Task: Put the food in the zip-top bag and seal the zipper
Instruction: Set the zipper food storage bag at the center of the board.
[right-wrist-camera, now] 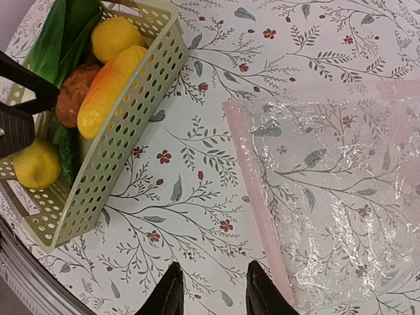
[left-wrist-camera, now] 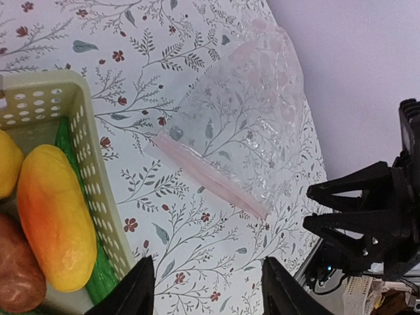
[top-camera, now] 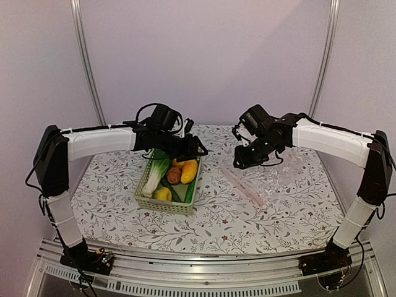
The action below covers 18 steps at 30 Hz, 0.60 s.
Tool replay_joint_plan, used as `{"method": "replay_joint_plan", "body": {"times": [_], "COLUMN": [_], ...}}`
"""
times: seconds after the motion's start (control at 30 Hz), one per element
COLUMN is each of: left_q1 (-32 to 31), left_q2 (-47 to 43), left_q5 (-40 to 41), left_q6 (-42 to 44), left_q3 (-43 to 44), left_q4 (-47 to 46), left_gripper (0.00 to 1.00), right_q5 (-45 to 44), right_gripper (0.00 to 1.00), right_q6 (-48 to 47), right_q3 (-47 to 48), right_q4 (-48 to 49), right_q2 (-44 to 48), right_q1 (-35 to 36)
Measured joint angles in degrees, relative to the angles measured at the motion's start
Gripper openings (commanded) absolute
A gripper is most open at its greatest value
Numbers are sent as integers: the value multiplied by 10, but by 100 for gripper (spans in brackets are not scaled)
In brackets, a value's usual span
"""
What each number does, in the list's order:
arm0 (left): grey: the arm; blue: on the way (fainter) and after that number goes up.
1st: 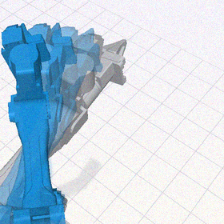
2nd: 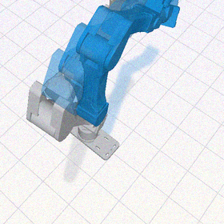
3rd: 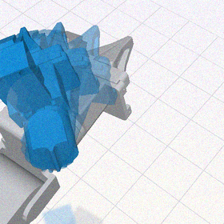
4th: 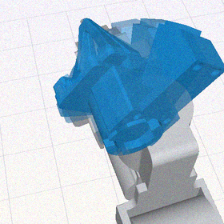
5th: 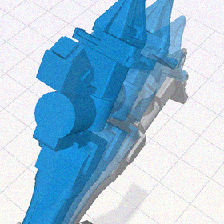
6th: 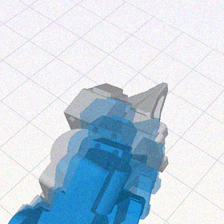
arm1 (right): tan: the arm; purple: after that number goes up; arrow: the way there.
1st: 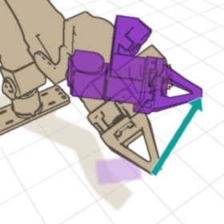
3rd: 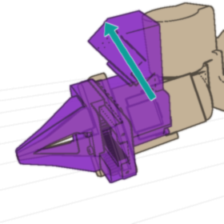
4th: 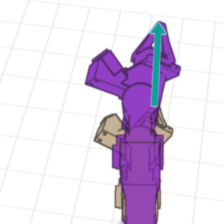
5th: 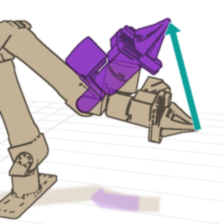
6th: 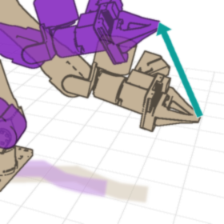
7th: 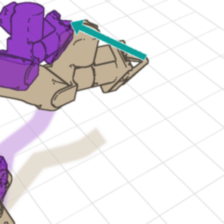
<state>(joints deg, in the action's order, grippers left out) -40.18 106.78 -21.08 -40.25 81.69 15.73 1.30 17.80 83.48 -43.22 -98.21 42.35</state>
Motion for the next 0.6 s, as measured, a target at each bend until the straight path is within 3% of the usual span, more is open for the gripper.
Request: {"method": "replay_joint_plan", "body": {"times": [0.3, 0.6], "left_q1": [5, 8], "left_q2": [-85, -169], "left_q5": [128, 231], "left_q6": [53, 96], "left_q3": [10, -21], "left_q4": [63, 82], "left_gripper": [60, 63], "right_q5": [-165, -233], "right_gripper": [41, 45], "right_q6": [-13, -14], "right_q3": [-35, -43], "right_q4": [-35, -35], "right_q2": [-18, -96], "right_q1": [57, 82]}}
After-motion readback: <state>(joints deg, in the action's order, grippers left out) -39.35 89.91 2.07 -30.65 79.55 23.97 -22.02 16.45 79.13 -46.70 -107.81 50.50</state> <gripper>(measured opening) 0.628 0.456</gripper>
